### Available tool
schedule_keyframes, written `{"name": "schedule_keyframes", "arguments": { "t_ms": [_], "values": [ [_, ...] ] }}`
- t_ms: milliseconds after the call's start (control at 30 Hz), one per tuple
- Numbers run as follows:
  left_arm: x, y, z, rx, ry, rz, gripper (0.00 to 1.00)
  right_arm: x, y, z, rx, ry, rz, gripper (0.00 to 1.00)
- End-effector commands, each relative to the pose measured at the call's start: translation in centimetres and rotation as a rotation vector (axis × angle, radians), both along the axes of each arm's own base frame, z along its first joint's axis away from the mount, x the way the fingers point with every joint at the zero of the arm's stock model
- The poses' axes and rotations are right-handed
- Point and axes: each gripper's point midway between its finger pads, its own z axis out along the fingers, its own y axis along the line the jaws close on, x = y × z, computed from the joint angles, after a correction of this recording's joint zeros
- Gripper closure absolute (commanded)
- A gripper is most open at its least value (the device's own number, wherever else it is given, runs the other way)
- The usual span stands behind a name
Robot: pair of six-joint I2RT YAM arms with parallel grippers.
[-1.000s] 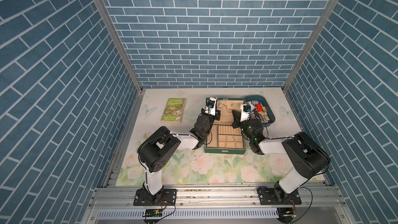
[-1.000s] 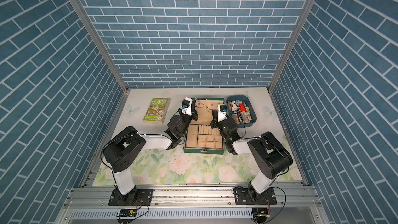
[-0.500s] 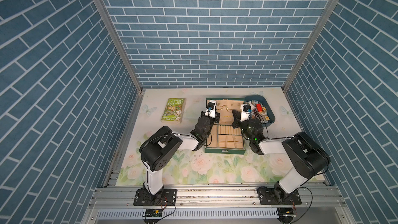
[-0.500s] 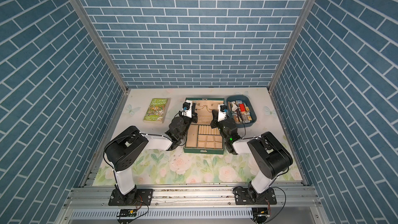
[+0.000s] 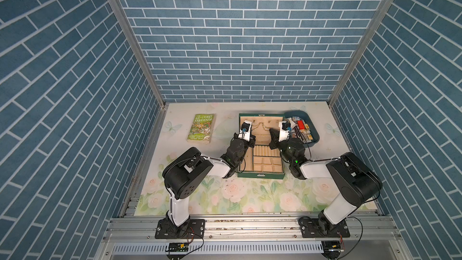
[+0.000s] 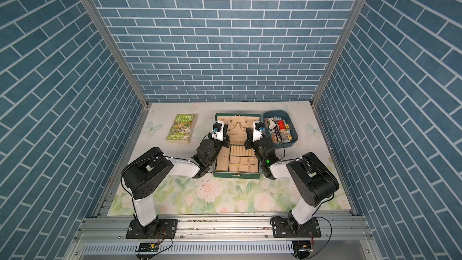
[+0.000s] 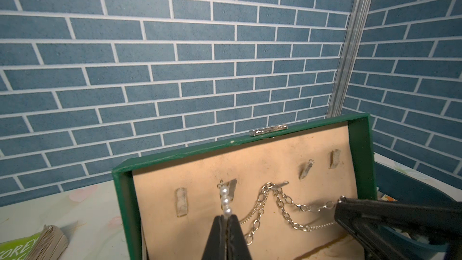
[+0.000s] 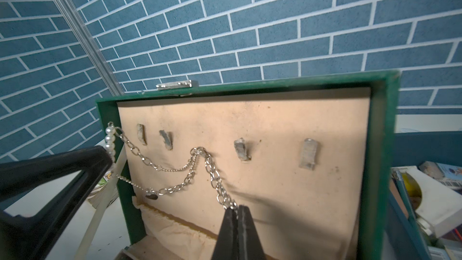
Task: Put jewelry chain into jewelry box
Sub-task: Hang the necklace on the jewelry box clasp.
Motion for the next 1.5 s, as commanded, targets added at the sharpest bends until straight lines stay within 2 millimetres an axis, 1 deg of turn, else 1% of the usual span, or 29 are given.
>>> {"name": "schedule_keyframes", "arguments": {
  "t_ms": [0, 133, 200, 600, 733, 800, 933, 1067, 1267, 1467],
  "values": [
    [0.0, -0.1, -0.1, -0.003, -0.003, 0.000, 1.00, 0.1, 0.2, -0.6, 0.021, 0.031, -0.002, 1.00],
    [0.0, -0.1, -0.1, -0.001, -0.004, 0.001, 1.00, 0.3, 0.3, -0.7, 0.018, 0.039, -0.006, 0.86],
    [0.0, -0.1, -0.1, 0.000, -0.004, 0.002, 1.00, 0.3, 0.3, -0.8, 0.014, 0.043, -0.008, 0.83],
    [-0.1, 0.0, 0.2, 0.006, -0.011, 0.004, 1.00, 0.4, 0.0, -0.9, 0.007, 0.048, -0.024, 0.83],
    [-0.1, -0.1, 0.3, 0.005, -0.012, 0.002, 1.00, 0.2, 0.0, -0.4, 0.016, 0.039, -0.019, 0.79],
    [-0.1, 0.0, 0.4, 0.004, -0.013, 0.002, 1.00, 0.1, 0.0, 0.2, 0.021, 0.031, -0.017, 0.79],
    [-0.2, 0.3, 0.4, 0.002, -0.011, 0.011, 1.00, 0.0, 0.0, 0.5, 0.022, 0.029, -0.009, 0.79],
    [-0.6, 0.9, -0.3, 0.008, 0.008, 0.021, 1.00, -0.3, -0.1, 0.7, 0.022, 0.024, -0.005, 0.78],
    [-1.0, 2.0, -2.1, 0.020, 0.061, 0.050, 1.00, -0.5, -0.4, 1.3, 0.027, 0.012, -0.011, 0.78],
    [-1.7, 2.2, -2.1, 0.012, 0.063, 0.041, 1.00, -0.8, -0.6, 1.5, 0.028, 0.007, -0.014, 0.78]
  ]
}}
